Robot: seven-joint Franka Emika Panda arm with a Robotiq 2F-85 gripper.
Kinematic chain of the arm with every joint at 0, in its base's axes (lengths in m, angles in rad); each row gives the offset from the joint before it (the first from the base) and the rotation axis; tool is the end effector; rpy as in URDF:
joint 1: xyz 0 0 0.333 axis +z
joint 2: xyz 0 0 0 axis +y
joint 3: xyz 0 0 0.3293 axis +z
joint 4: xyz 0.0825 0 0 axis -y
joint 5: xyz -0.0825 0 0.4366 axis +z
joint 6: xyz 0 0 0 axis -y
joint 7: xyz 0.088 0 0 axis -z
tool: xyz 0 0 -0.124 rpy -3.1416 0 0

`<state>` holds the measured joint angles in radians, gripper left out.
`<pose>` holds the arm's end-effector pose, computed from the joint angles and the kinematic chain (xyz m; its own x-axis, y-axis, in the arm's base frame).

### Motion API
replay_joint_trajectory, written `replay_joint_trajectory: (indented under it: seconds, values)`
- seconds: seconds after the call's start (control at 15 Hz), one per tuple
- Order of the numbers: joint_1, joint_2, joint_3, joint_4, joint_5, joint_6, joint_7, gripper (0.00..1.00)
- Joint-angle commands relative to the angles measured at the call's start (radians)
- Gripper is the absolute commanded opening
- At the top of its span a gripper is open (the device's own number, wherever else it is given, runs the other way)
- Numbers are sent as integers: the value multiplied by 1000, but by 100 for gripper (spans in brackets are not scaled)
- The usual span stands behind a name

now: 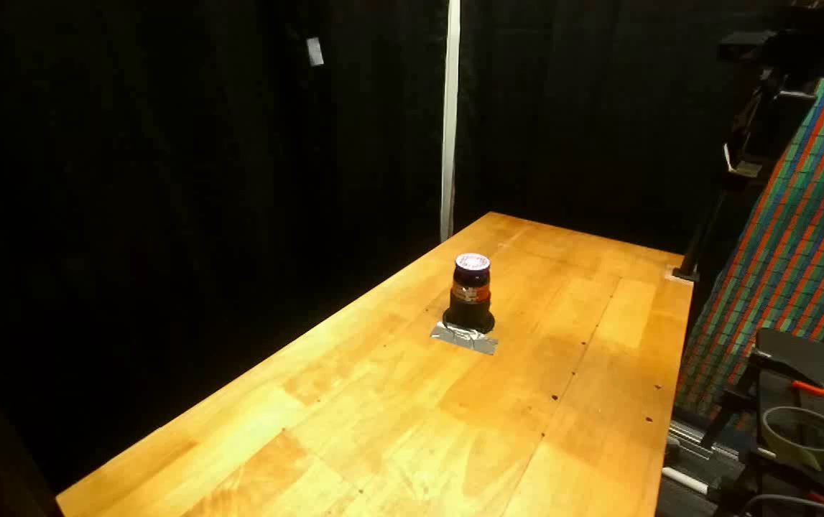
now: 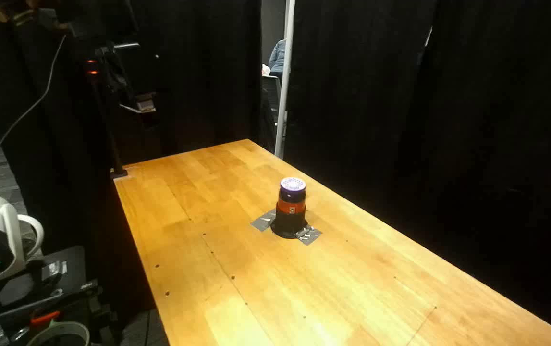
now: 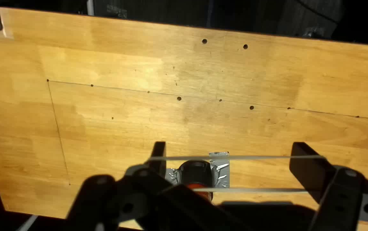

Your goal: Put the rubber band around the jar.

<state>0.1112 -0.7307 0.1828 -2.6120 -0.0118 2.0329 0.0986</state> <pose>0.3738 0.1104 0.4650 0.9736 0.1690 0.1534 0.1518 -0.9814 0.1179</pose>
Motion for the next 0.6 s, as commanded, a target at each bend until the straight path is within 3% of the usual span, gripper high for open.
replay_joint_trajectory:
  seconds: [0.0,0.27,0.53]
  values:
    - [7,1,-6,6,-5,-3,4,100]
    - [8,13,-10,22,-4,-7,-7,100]
    - [-2,225,-74,146,1,10,-102,100]
